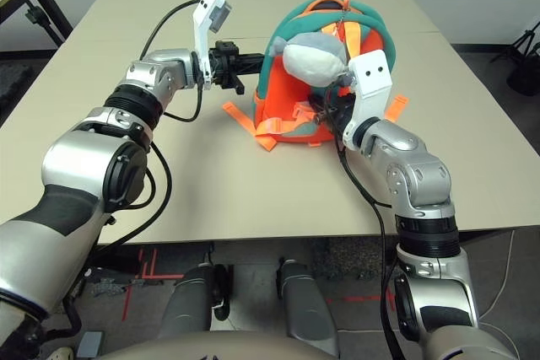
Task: Put the pencil case into the backpack and zip it.
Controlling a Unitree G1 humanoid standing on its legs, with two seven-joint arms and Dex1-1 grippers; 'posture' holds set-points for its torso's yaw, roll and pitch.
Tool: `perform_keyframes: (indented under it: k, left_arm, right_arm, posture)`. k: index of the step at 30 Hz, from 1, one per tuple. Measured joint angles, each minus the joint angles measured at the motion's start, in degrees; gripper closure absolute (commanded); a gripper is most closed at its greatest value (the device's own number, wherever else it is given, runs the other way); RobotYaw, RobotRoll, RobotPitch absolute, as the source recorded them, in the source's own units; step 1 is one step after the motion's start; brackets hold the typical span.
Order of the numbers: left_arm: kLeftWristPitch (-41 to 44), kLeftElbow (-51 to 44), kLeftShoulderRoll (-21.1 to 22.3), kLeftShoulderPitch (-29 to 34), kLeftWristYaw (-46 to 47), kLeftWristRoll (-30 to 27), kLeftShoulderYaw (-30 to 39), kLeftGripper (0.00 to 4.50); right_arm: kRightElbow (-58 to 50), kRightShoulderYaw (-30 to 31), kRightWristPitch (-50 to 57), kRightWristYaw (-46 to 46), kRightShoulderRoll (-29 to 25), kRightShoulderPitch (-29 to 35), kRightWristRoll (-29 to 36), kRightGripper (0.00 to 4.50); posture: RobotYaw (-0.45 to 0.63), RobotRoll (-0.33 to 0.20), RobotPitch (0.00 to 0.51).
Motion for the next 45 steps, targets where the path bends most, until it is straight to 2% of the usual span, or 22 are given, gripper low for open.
perform_keyframes:
  k: [2, 9, 10, 12, 14, 21, 22, 30, 36, 40, 45]
  left_arm:
    - [0.1, -0.1, 0.8, -0.3, -1.0, -0.1, 0.4, 4.50]
    - [1.9, -5.1, 7.9, -2.0, -5.1, -1.9, 3.4, 4.50]
    - [2.4, -6.2, 8.9, -2.0, -5.5, -2.1, 3.5, 4.32]
    - [3.5, -8.7, 10.0, -1.9, -6.2, -2.5, 3.9, 3.82]
    - [4.8, -11.7, 10.9, -1.8, -6.8, -3.1, 4.2, 3.13]
    - [10.0, -24.8, 11.3, -0.5, -9.7, -5.8, 3.7, 0.29]
    - [10.7, -26.5, 11.4, -0.3, -10.1, -6.3, 3.4, 0.00]
    - [13.5, -37.4, 12.3, 1.5, -12.8, -7.3, -0.6, 0.00]
    - [13.0, -41.0, 11.2, 1.8, -16.1, -7.7, -5.0, 0.00]
    - [8.4, -40.1, 9.9, 1.9, -16.7, -6.0, -8.6, 0.00]
    - [-0.1, -34.6, 6.7, 1.4, -16.4, -2.1, -12.6, 0.00]
  right_arm:
    - [0.0, 0.1, 0.0, 0.0, 0.1, 0.0, 0.0, 3.82]
    - [0.5, 0.3, -0.3, 0.6, 0.5, -0.4, -0.1, 3.82]
    - [0.8, 0.3, -0.4, 0.7, 0.5, -0.6, -0.1, 3.82]
    - [1.4, 0.3, -0.7, 0.8, 0.5, -0.8, -0.1, 3.82]
    - [1.8, 0.2, -0.9, 0.9, 0.5, -0.9, -0.1, 3.82]
    - [2.1, 0.3, -1.1, 1.4, 0.5, -1.0, -0.2, 3.82]
    - [2.1, 0.3, -1.1, 1.5, 0.4, -1.0, -0.2, 3.82]
    - [2.3, 0.3, -1.3, 1.8, 0.4, -1.1, -0.3, 3.82]
    - [2.4, 0.3, -1.4, 1.8, 0.4, -1.1, -0.6, 3.82]
    - [2.5, 0.3, -1.4, 1.8, 0.5, -1.2, -0.7, 3.82]
    - [2.7, 0.4, -1.4, 1.7, 0.8, -1.3, -0.9, 3.82]
  posture:
    - [-0.23, 0.000, 0.127]
    - [-0.21, 0.000, 0.126]
    - [-0.21, 0.000, 0.126]
    - [-0.21, 0.000, 0.125]
    - [-0.20, 0.000, 0.126]
    - [-0.20, 0.000, 0.122]
    - [-0.20, 0.000, 0.122]
    - [-0.21, 0.000, 0.114]
    - [-0.21, 0.000, 0.113]
    - [-0.22, 0.000, 0.116]
    - [-0.23, 0.000, 0.116]
